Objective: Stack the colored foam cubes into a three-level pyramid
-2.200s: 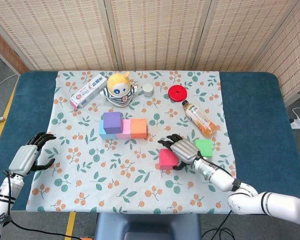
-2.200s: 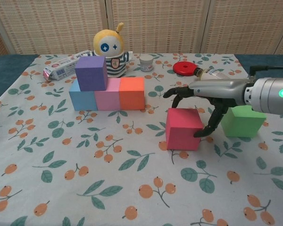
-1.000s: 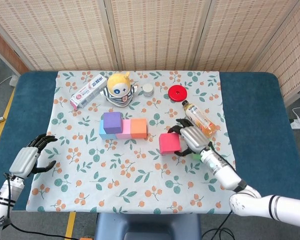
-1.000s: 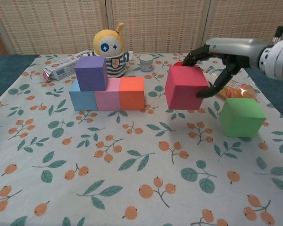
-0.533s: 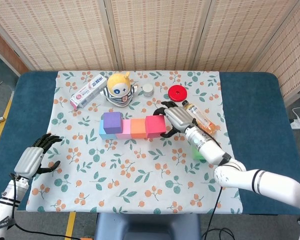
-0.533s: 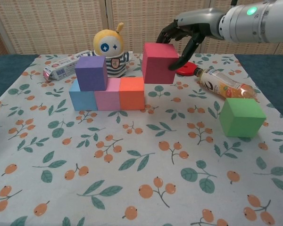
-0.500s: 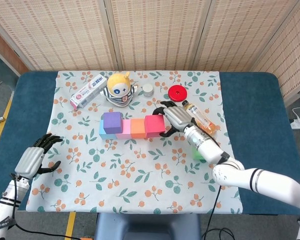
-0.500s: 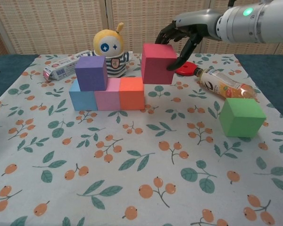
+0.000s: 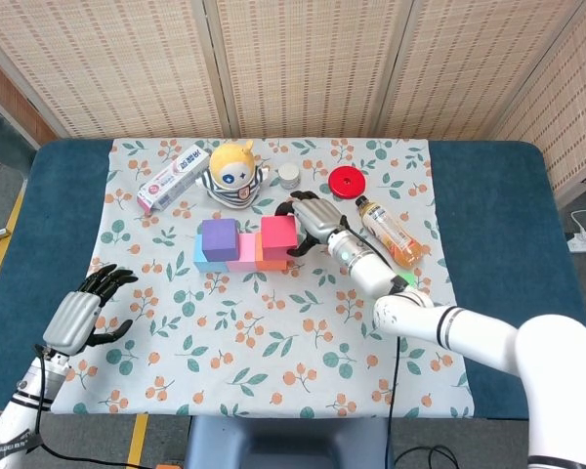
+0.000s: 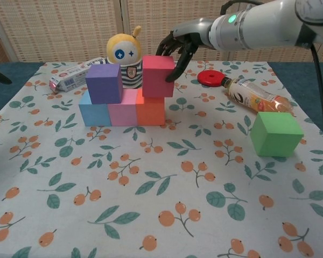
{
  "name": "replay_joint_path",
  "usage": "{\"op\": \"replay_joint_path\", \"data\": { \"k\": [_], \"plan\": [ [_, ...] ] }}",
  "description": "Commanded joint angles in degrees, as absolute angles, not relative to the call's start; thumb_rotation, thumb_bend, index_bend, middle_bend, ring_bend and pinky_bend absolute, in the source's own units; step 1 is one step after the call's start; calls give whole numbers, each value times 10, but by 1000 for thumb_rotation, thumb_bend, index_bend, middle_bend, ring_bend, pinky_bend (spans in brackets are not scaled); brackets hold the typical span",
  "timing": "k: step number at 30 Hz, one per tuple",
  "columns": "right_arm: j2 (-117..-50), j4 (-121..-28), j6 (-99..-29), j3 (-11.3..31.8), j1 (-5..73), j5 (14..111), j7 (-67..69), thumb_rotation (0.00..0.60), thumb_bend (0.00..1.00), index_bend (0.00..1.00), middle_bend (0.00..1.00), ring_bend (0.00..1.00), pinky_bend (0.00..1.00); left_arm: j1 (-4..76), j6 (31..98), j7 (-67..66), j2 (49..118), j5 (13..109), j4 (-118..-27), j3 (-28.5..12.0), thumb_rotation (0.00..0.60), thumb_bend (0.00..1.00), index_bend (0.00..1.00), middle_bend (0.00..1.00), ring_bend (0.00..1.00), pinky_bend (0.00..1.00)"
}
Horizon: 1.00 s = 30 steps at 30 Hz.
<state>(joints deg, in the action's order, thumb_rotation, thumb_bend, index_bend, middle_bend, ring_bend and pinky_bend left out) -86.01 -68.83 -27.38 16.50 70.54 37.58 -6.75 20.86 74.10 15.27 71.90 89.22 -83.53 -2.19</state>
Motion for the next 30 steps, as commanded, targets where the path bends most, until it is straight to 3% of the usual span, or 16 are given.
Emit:
{"op": "replay_joint_path", "data": {
  "k": [1, 13, 30],
  "plan": [
    [-879, -665, -269, 153, 731, 349, -82, 600, 130, 399, 265, 44, 0, 209, 742, 156, 721, 894, -832, -21, 600, 322, 217, 156, 76, 150],
    [-918, -614, -270, 131, 793, 285, -112, 600, 130, 388, 265, 44, 0, 207, 748, 185, 730, 901, -810, -15, 600, 325, 217, 155, 75, 149],
    [-933, -602, -287, 112, 821, 233, -137, 600, 130, 367, 265, 44, 0, 203, 755, 211, 734, 909, -793, -7, 600, 324, 217, 154, 75, 148]
  ]
}}
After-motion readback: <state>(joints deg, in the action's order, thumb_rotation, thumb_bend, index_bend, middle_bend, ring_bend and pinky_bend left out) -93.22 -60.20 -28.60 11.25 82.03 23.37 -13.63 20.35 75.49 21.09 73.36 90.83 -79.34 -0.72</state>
